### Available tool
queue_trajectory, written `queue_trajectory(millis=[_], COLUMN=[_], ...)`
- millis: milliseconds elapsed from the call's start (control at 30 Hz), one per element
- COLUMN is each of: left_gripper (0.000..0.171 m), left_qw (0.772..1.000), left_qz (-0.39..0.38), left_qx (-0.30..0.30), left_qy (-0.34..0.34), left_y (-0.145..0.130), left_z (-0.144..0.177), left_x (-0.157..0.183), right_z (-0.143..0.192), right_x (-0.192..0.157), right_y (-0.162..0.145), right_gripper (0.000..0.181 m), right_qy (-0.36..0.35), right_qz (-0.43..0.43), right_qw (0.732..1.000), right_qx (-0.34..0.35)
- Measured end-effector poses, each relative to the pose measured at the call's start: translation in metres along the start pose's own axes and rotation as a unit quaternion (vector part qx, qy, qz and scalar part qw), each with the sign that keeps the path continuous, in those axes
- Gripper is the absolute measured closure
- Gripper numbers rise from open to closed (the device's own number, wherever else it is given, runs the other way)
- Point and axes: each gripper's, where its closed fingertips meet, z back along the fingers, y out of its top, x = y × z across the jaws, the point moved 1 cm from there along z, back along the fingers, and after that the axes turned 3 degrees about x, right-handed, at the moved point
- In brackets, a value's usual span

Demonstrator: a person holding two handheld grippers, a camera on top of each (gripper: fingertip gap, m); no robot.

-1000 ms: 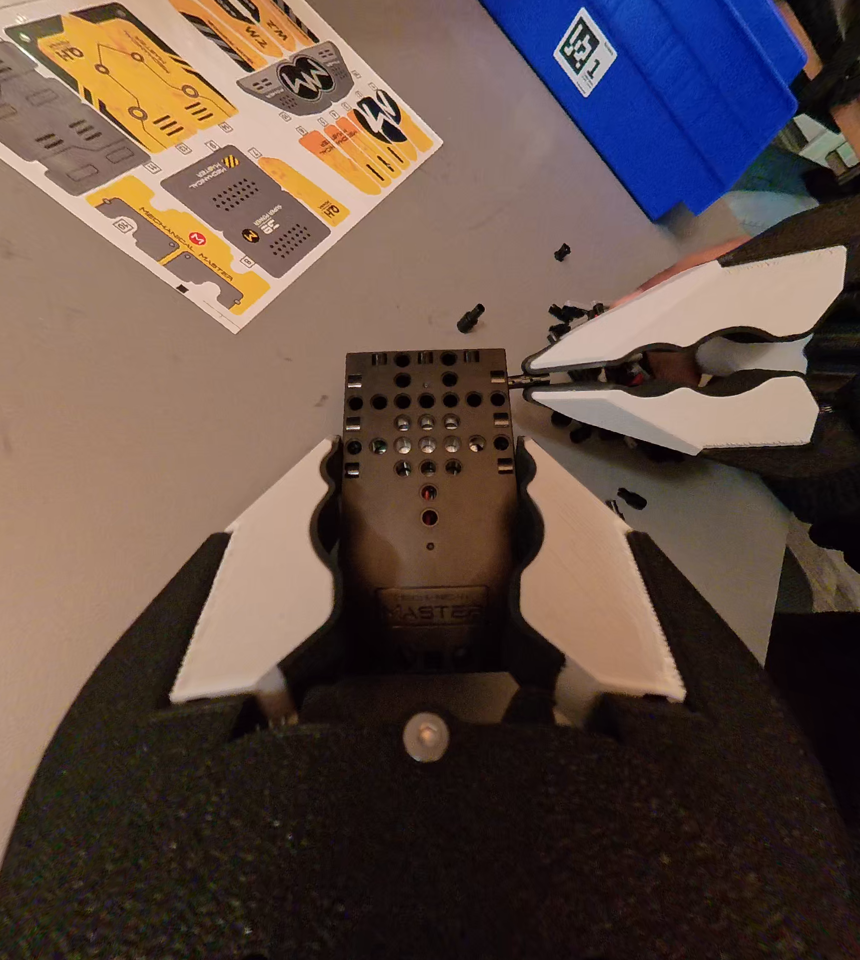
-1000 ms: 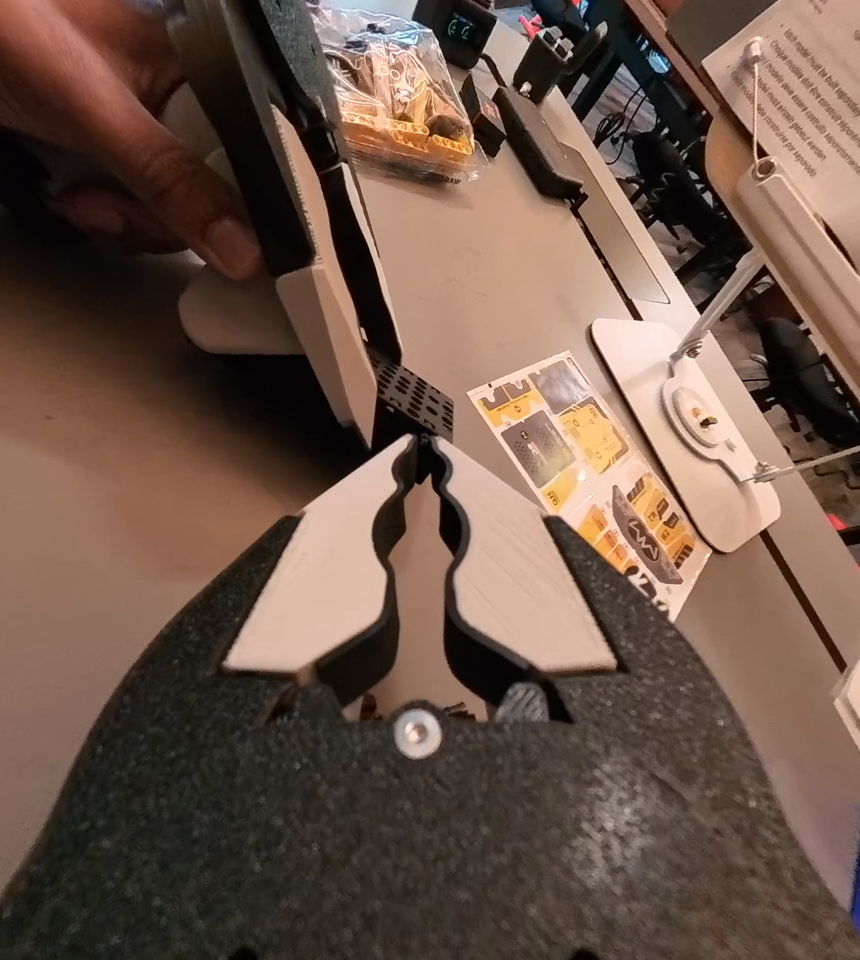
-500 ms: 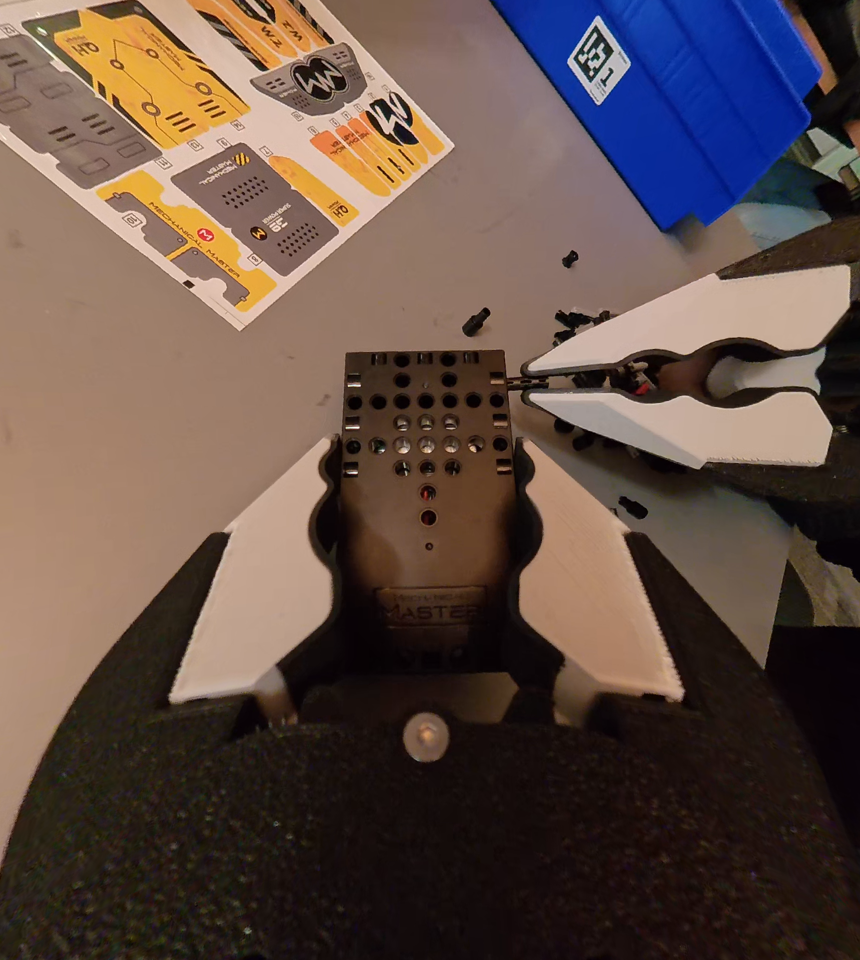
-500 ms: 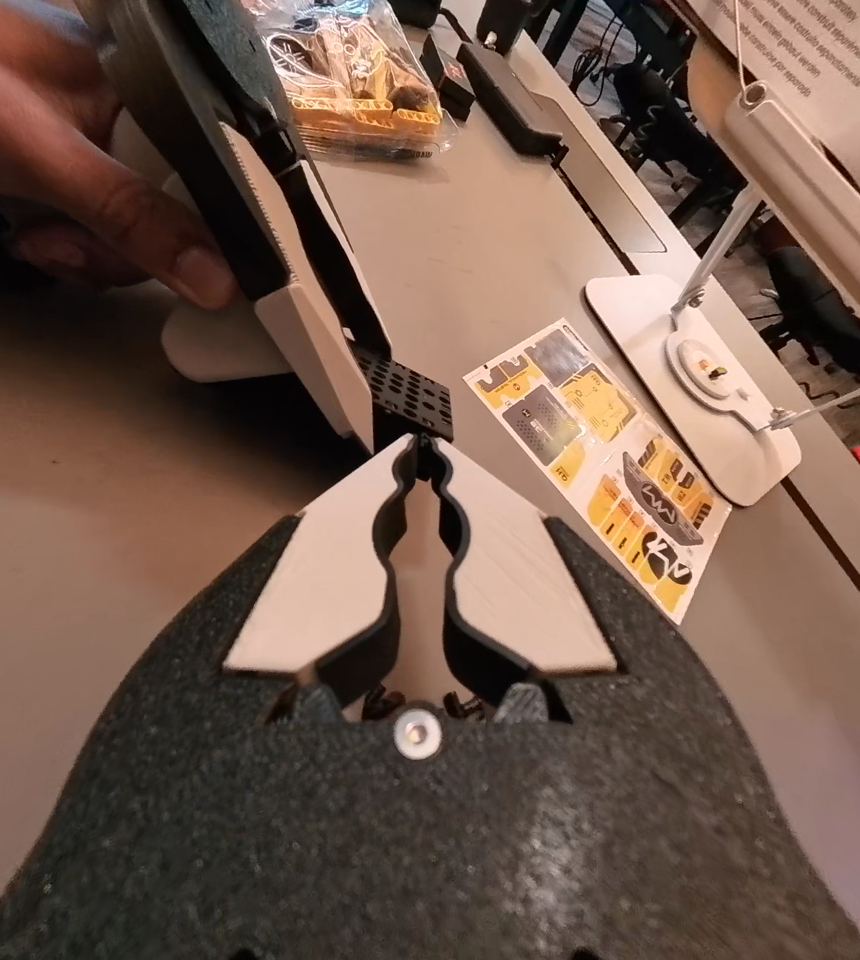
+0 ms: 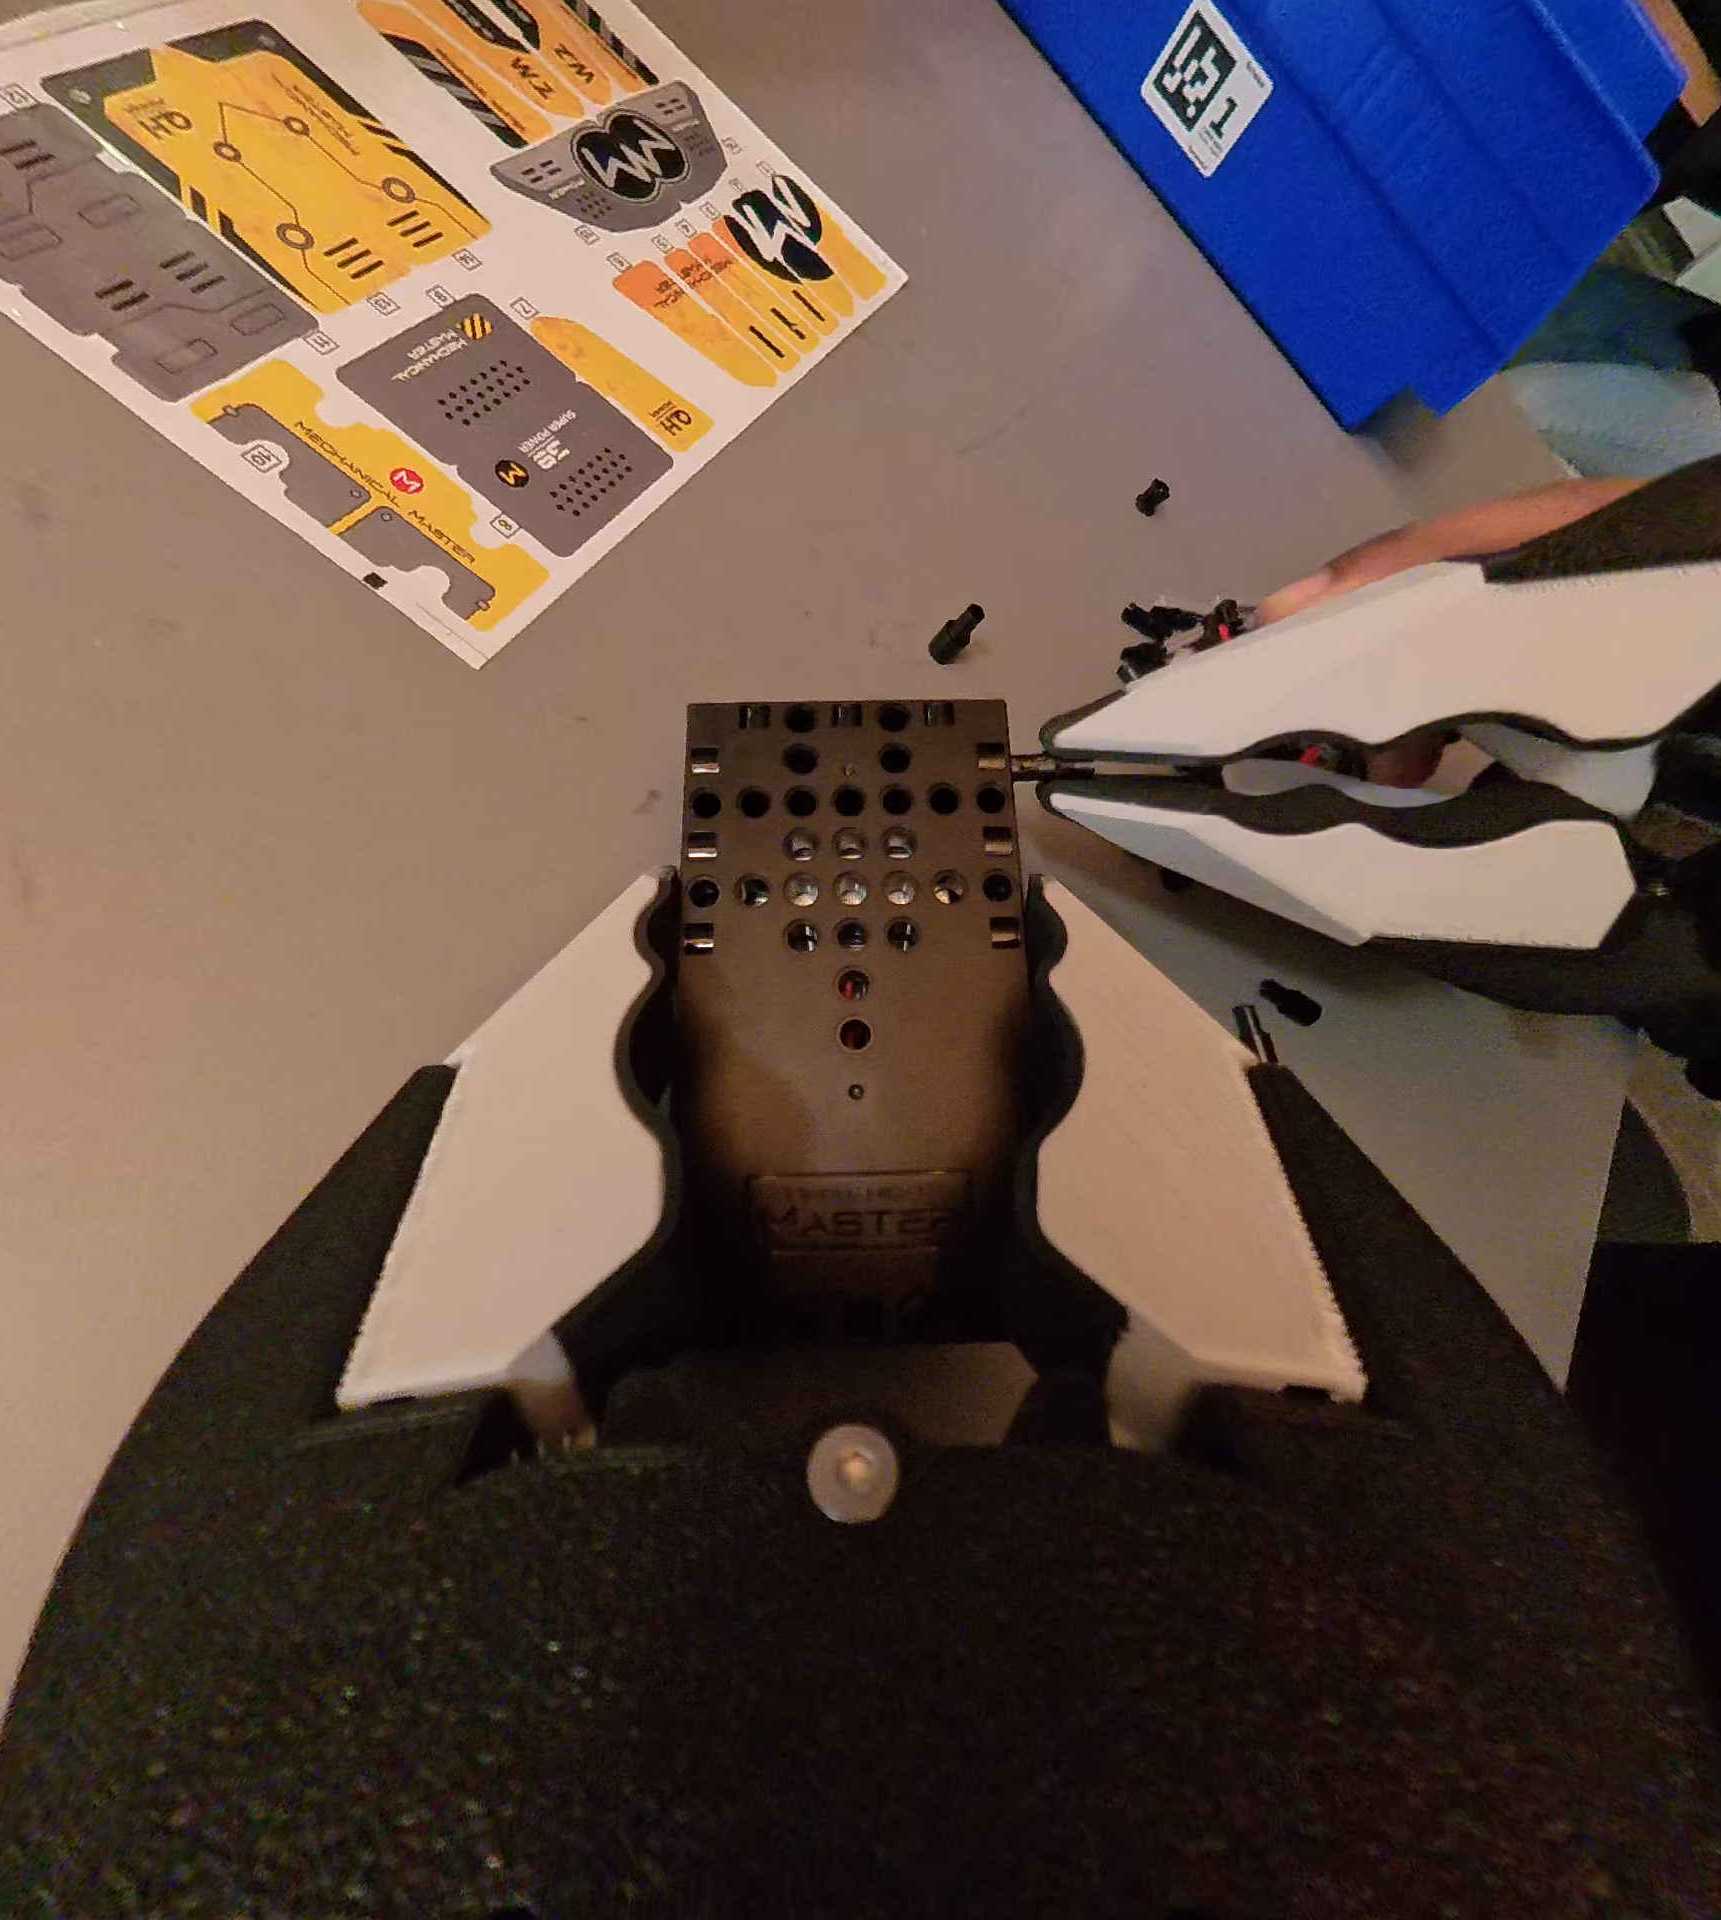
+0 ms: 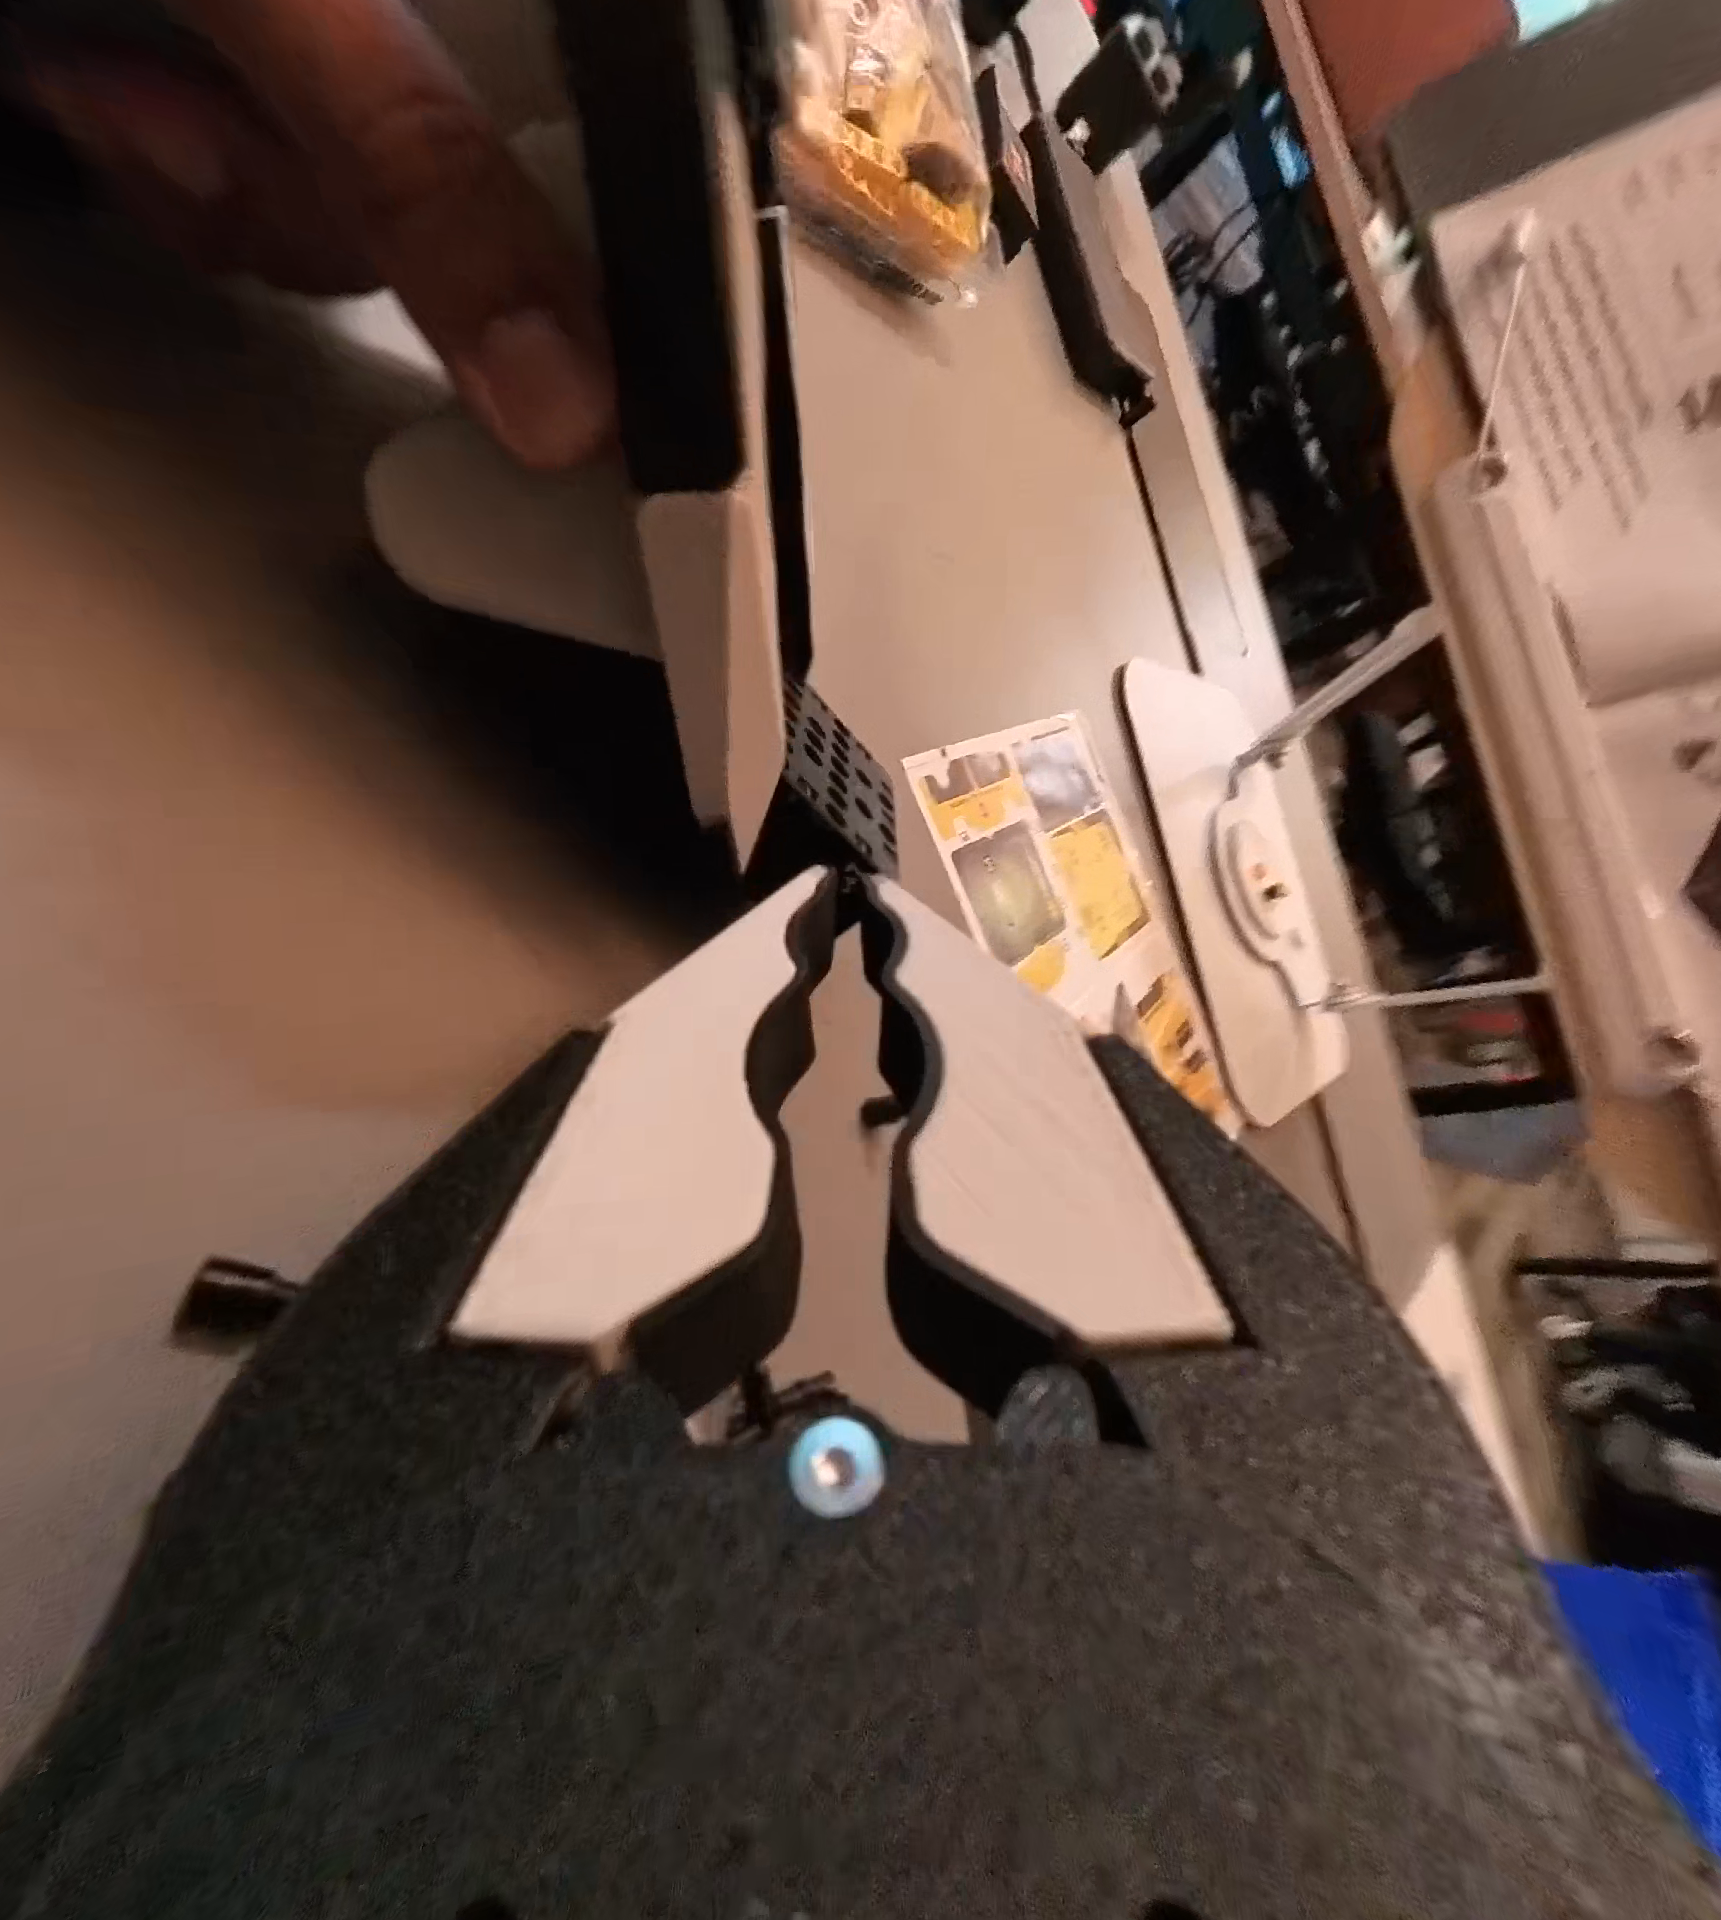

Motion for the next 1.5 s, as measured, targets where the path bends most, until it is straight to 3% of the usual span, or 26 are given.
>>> queue_trajectory(millis=[67, 133, 333, 533, 733, 933, 1033, 1200, 1300, 1500], left_gripper=[0.107, 0.107, 0.107, 0.107, 0.107, 0.107, 0.107, 0.107, 0.107, 0.106], left_qw=[1.0, 1.0, 1.0, 1.0, 1.0, 1.0, 1.0, 1.0, 0.999, 1.0], left_qz=[0.001, 0.0, 0.0, -0.002, -0.006, -0.006, 0.0, -0.011, -0.034, -0.024], left_qx=[0.0, 0.0, 0.004, 0.005, 0.003, 0.002, 0.004, 0.002, -0.004, -0.001], left_qy=[-0.002, -0.002, 0.006, 0.015, 0.015, 0.009, 0.004, 0.008, 0.026, 0.016], left_y=[0.0, 0.0, 0.001, 0.001, 0.001, 0.001, 0.002, 0.001, 0.0, 0.001], left_z=[0.0, 0.0, -0.001, -0.001, -0.001, -0.002, -0.002, -0.002, -0.003, -0.002], left_x=[0.0, 0.0, -0.001, -0.002, -0.003, -0.001, -0.001, -0.001, -0.001, -0.001], right_z=[0.0, 0.0, -0.002, -0.003, -0.003, -0.007, -0.007, -0.007, -0.004, 0.005], right_x=[0.0, 0.0, 0.001, 0.003, 0.001, 0.0, 0.002, 0.001, -0.001, 0.006], right_y=[0.001, 0.001, 0.0, -0.001, -0.002, -0.003, -0.002, -0.002, -0.005, -0.001], right_gripper=[0.177, 0.177, 0.178, 0.178, 0.178, 0.178, 0.177, 0.176, 0.158, 0.158], right_qy=[-0.011, -0.01, 0.002, 0.029, 0.017, 0.003, 0.011, 0.0, 0.019, 0.055], right_qz=[0.041, 0.031, -0.09, -0.253, -0.124, 0.042, -0.014, -0.039, -0.079, -0.165], right_qw=[0.999, 0.999, 0.996, 0.967, 0.992, 0.999, 1.0, 0.999, 0.996, 0.982], right_qx=[0.001, -0.002, -0.015, -0.007, -0.005, 0.003, 0.006, 0.006, 0.024, 0.067])
